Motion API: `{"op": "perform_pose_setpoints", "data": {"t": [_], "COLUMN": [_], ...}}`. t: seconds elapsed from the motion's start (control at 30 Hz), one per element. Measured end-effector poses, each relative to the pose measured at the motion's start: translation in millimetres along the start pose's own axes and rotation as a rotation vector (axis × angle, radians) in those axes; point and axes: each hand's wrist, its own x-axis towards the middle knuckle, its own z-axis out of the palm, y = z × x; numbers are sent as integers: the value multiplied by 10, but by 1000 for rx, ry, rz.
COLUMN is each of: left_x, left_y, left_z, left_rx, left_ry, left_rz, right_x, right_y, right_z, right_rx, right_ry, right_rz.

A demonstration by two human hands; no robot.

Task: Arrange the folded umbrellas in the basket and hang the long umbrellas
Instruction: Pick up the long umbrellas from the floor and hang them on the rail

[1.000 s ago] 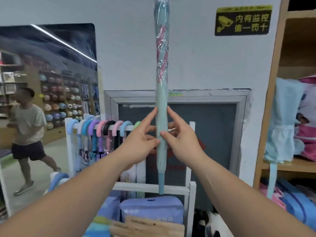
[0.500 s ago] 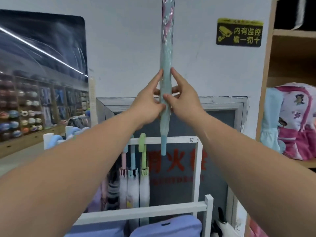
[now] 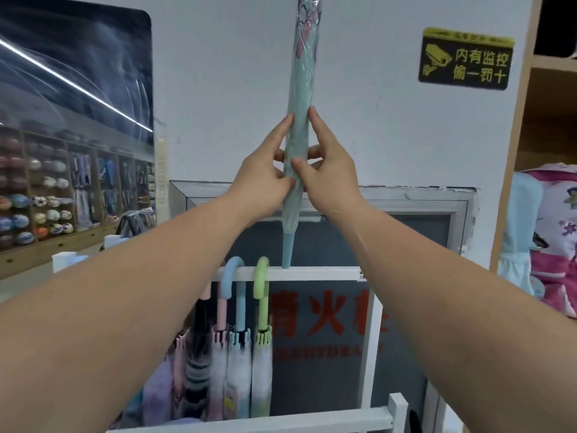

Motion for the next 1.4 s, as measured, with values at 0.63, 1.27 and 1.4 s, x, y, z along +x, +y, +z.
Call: {"op": "perform_pose_setpoints", "data": {"t": [0.63,1.27,1.4], "left_x": [-258,-181,-472], "left_y": [-454,-486,-657], "left_z": [281,304,383], "left_rx": [-7,-28,60], "left_ry": [-97,-127,-212], "left_rz": [-129,-217,-224], "right_x": [-531,-758,-717], "right_y": [609,908,952], "right_z": [-45,1,7], "right_rx": [-37,61,274], "right_ry": [-221,-335,-284], "right_rz": [82,265,372]}}
